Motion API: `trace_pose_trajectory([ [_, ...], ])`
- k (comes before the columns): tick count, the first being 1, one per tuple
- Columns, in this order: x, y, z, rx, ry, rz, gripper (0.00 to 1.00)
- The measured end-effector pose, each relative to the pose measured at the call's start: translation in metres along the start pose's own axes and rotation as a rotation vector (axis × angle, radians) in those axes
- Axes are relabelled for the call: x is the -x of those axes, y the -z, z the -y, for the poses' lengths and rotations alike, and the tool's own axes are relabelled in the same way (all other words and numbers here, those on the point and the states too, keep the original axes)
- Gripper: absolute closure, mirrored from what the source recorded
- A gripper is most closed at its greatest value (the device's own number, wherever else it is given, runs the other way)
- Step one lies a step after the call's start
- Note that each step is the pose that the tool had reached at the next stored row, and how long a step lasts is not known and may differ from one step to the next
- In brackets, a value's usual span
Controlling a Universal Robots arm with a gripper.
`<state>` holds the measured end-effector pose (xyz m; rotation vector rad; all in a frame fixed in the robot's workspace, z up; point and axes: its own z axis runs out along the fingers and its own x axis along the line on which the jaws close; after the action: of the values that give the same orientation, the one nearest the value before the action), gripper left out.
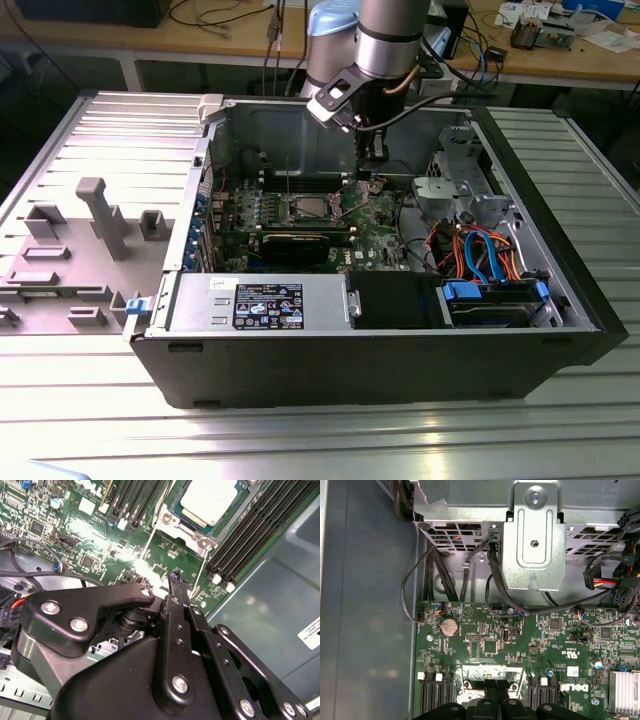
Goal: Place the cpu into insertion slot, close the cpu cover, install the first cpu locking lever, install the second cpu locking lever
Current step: 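Close the cpu cover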
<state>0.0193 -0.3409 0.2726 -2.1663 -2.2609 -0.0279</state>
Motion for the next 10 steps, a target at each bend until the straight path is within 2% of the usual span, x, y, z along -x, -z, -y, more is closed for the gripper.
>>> trace_pose_trajectory([
  [6, 0.0001, -0.0004, -0.0029, -0.0001, 0.003, -0.0001, 0.89],
  [10, 0.0005, -0.0028, -0.0126, -0.0001, 0.003, -0.0001, 0.89],
])
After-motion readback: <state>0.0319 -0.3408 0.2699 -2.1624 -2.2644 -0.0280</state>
